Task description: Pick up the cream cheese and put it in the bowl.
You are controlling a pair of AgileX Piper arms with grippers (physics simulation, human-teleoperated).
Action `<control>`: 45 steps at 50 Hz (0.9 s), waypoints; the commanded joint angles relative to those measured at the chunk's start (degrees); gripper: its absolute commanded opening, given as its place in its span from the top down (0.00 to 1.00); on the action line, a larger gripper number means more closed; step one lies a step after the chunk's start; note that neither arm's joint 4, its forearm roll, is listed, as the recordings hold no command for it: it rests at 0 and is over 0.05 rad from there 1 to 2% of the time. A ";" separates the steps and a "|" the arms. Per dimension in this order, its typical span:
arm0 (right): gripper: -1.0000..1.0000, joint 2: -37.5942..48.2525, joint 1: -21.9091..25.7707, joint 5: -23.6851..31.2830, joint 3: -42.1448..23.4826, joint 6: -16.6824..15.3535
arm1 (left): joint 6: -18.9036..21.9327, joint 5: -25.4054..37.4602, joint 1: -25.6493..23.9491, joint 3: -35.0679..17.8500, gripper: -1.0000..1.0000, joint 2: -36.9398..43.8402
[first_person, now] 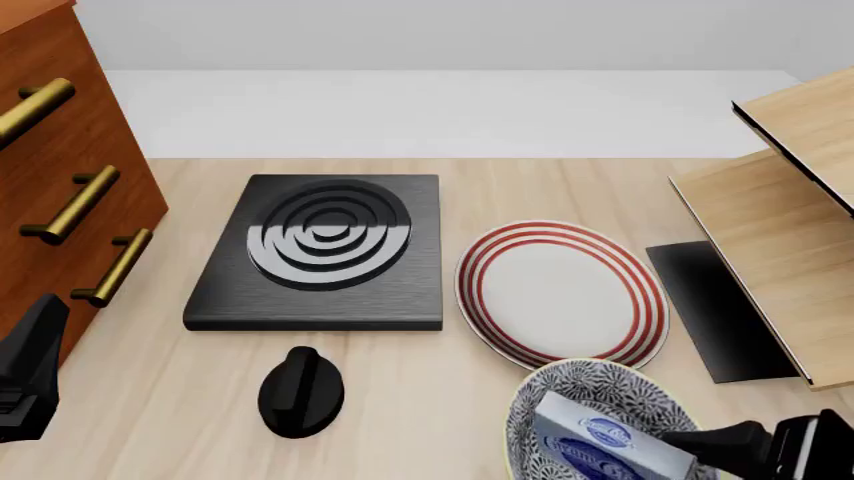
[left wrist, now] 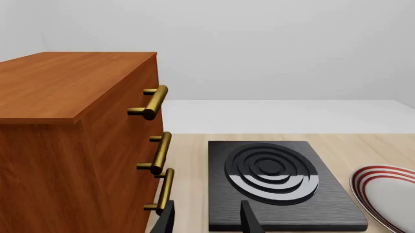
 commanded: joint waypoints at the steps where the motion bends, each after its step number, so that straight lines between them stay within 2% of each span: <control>1: 0.00 -0.17 0.13 0.56 -0.39 0.33 | 0.01 0.00 -0.01 0.00 0.00 0.00; 12: 0.00 -0.72 0.41 2.47 -2.47 -0.05 | 0.00 0.00 -0.01 0.00 0.00 0.01; 29: 0.00 -6.51 -1.42 13.77 -12.90 -3.74 | 0.00 0.00 0.00 0.00 0.00 0.00; 45: 0.00 -7.70 -1.87 15.78 -20.59 -4.74 | 0.01 0.00 0.00 0.00 0.00 -0.01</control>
